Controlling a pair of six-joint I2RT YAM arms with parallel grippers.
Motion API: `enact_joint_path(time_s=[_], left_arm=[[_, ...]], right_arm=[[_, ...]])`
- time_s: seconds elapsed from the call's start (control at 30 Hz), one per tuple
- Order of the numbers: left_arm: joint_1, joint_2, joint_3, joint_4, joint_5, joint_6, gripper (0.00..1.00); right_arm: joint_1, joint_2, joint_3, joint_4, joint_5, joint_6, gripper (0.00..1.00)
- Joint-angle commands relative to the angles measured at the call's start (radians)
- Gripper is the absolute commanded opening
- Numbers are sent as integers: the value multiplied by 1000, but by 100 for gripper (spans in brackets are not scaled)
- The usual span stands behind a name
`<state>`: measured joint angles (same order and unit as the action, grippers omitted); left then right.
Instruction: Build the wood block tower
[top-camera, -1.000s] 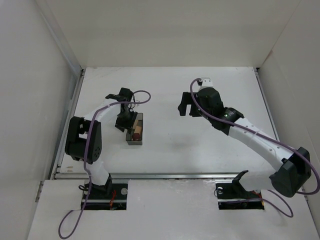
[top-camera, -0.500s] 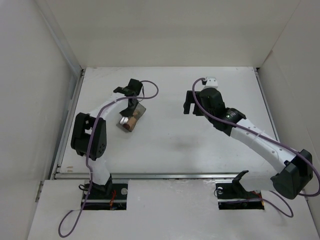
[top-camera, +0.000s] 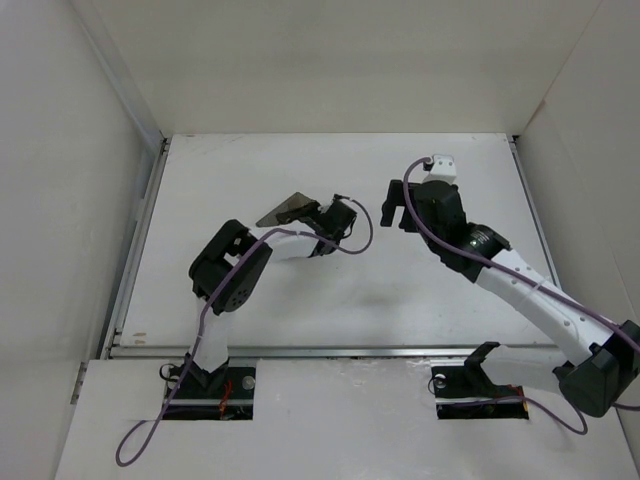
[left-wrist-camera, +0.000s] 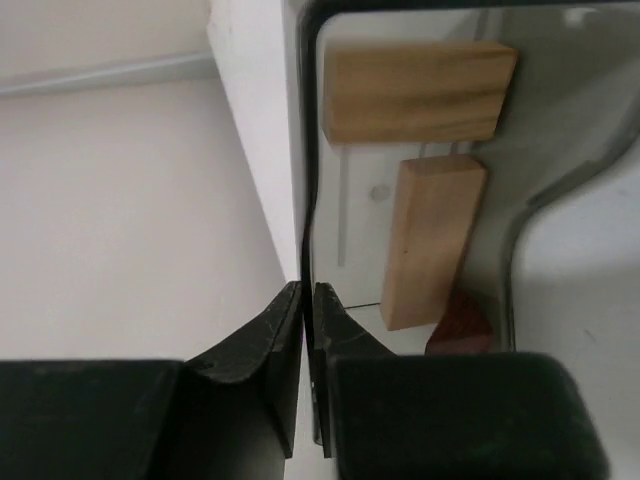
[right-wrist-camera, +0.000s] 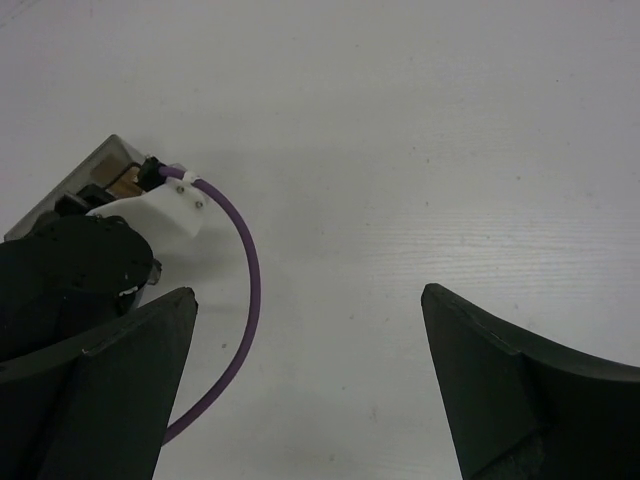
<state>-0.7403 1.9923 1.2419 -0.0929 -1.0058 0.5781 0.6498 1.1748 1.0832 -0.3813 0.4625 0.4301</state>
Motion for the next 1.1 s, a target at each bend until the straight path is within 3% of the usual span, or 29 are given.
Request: enact_joint_path(time_s=[0.0, 0.03, 0.07, 0.13, 0.2, 0.37, 0.5, 0.63, 0.9, 1.07], left_arm=[[-20, -12, 10, -26, -38, -27, 7], [-42, -12, 33, -86, -16, -62, 17], [-51, -12, 62, -156, 46, -151, 36], [-66, -12, 174, -385, 137, -236, 46], [-67, -26, 290, -563, 324, -314, 58], [-24, -95, 447, -668, 536, -337, 89], [128, -95, 533, -677, 699, -284, 92], [228, -58, 559, -737, 965, -174, 91], [314, 17, 550, -670, 928, -176, 89], [341, 89, 576, -715, 996, -155, 69]], right_arm=[[10, -37, -14, -8, 39, 6, 100], [10, -47, -25, -8, 39, 6, 100], [10, -47, -25, -8, 39, 6, 100], [10, -58, -35, -17, 48, 6, 100], [10, -58, -35, -18, 48, 6, 100], [10, -58, -54, -18, 22, 6, 100], [10, -58, -63, -8, -24, -4, 100], [10, -58, -63, 1, -82, -43, 100], [10, -30, -51, 1, -102, -53, 100], [10, -9, -22, 1, -102, -71, 100]])
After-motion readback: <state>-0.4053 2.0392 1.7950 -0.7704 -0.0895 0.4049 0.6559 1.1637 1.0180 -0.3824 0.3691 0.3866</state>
